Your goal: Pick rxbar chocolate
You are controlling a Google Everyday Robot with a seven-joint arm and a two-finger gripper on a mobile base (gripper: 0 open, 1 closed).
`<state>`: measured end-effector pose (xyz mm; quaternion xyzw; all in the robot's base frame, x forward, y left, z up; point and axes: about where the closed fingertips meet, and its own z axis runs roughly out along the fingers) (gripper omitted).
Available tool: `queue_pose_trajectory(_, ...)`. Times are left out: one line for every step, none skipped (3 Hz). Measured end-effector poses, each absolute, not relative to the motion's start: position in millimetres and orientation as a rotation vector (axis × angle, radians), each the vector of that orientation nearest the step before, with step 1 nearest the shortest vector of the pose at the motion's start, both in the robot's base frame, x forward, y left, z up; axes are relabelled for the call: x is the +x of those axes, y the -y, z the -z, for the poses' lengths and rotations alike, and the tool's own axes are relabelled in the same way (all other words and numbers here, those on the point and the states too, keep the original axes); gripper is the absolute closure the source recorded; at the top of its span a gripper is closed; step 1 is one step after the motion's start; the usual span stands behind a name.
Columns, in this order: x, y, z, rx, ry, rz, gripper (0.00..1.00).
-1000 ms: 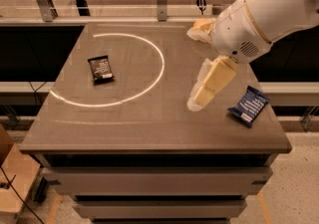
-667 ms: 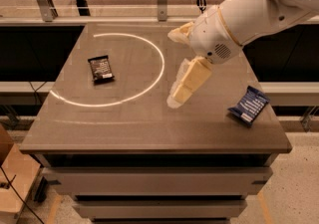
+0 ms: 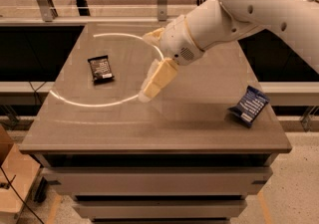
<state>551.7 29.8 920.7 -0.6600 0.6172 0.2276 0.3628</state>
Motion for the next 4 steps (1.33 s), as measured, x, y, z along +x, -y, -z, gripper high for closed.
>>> queue_pose_trajectory(575.5, -54.7, -907.7, -1.671, -1.578, -0.623, 0.0)
queue_pose_trajectory(575.5, -54.7, -907.7, -1.671, -1.578, -0.623, 0.0)
queue_pose_trajectory(583.4, -60.6, -906.2, -1.654, -1.574, -0.603, 0.0)
queue_pose_trajectory(603.2, -72.1, -901.6, -1.619, -1.552, -0.603, 0.0)
